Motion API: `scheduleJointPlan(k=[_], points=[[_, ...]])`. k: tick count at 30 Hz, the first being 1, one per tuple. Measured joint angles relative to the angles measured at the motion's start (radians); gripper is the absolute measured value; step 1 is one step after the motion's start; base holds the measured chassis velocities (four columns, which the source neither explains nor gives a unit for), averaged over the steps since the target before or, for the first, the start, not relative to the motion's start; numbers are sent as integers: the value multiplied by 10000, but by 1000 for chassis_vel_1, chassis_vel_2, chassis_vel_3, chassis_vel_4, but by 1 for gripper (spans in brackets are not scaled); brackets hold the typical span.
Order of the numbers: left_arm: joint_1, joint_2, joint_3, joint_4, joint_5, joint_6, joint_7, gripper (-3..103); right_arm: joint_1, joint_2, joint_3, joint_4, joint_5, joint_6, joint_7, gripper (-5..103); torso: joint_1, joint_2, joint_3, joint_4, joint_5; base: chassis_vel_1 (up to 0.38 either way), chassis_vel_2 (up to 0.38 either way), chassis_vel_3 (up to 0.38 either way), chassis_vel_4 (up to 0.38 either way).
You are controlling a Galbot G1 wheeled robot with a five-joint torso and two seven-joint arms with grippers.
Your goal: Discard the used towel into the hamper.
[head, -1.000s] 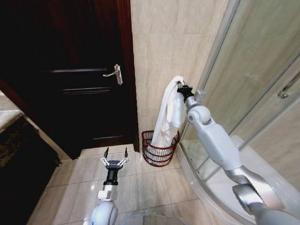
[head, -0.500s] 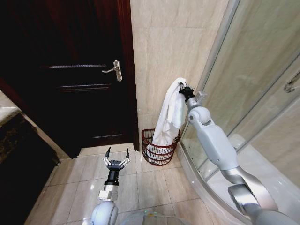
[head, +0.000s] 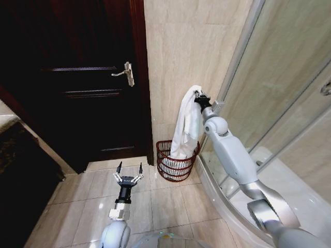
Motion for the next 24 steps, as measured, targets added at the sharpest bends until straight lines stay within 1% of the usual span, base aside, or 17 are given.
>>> scheduleJointPlan(k=[5,8,10,14,17,24], points=[[-52,-2,29,81,0,-6,16,100,-232,11,49,-131,-142,90,-146,5,-84,-208,-124,-1,2,0,0,0,0],[-68,-9,41,103,17,-9,20,100,-307,13,72,-170,-171,118,-186,5,-105,-264,-160,-2,2,0,0,0,0],[-107,-18,61,130,57,-10,57,100,-434,40,114,-267,-243,165,-302,5,-164,-408,-242,-2,2,0,0,0,0],[-134,-20,67,132,74,10,66,100,-510,88,157,-403,-300,218,-388,5,-221,-535,-314,-1,2,0,0,0,0],[-153,-20,65,130,83,25,68,100,-588,144,170,-526,-355,275,-490,5,-277,-704,-427,-2,2,0,0,0,0],[-136,-23,57,149,83,23,69,100,-669,202,136,-520,-389,288,-504,5,-385,-953,-567,-2,1,0,0,0,0]])
